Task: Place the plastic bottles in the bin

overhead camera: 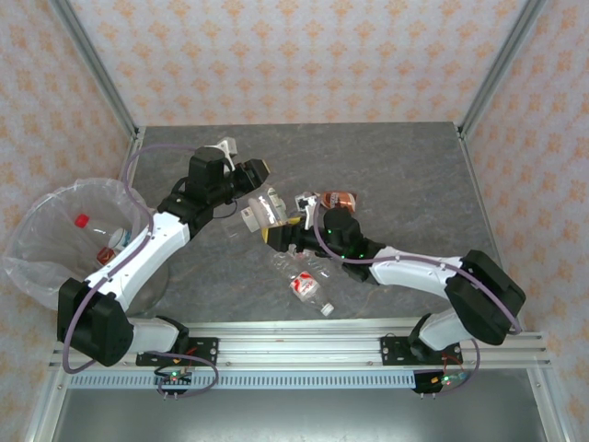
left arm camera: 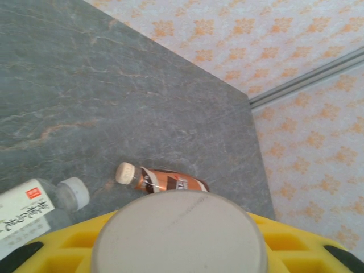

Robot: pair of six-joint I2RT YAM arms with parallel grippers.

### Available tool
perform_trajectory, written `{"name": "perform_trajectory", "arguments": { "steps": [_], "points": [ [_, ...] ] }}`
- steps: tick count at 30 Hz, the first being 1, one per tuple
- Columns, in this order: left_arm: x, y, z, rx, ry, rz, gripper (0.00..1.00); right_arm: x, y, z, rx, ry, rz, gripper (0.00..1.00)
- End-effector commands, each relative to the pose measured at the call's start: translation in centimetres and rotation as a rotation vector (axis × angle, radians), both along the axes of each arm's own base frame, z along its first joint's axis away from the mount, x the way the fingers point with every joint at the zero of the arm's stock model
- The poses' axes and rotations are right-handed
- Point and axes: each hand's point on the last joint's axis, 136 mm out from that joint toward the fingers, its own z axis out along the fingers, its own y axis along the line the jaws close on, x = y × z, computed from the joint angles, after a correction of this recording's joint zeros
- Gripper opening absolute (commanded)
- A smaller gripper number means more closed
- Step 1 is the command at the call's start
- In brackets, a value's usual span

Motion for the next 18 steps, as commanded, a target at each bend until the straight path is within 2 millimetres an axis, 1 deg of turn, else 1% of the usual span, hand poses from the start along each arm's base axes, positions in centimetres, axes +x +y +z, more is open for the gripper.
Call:
{"name": "perform_trajectory", "arguments": {
  "steps": [1,2,5,8,13,18],
  "points": [
    [0.4,0.7,0.8,0.047,-0.015,0.028,0.31,0.8,-1.8,0.4,-0.047,-0.067,-0.092,0.94],
    [0.4,0.8,0.7,0.054,-0.012,0.032,0.31,0.9,-2.1,0.3,-0.055,-0.073,-0.104,1.00],
    [0.4,1.0,0.4,0.067,-0.004,0.038,0.31,1.1,-3.0,0.2,-0.074,-0.092,-0.142,0.99],
    [0.4,1.2,0.3,0.077,0.001,0.047,0.31,1.7,-4.0,-0.3,-0.102,-0.097,-0.205,0.99],
    [0.3,1.6,0.3,0.095,0.005,0.056,0.31,3.7,-6.8,-2.0,-0.170,-0.082,-0.395,0.99],
    [0.0,1.7,0.5,0.112,0.004,0.050,0.27,5.3,-9.9,-3.7,-0.229,-0.023,-0.594,0.99]
  ]
}}
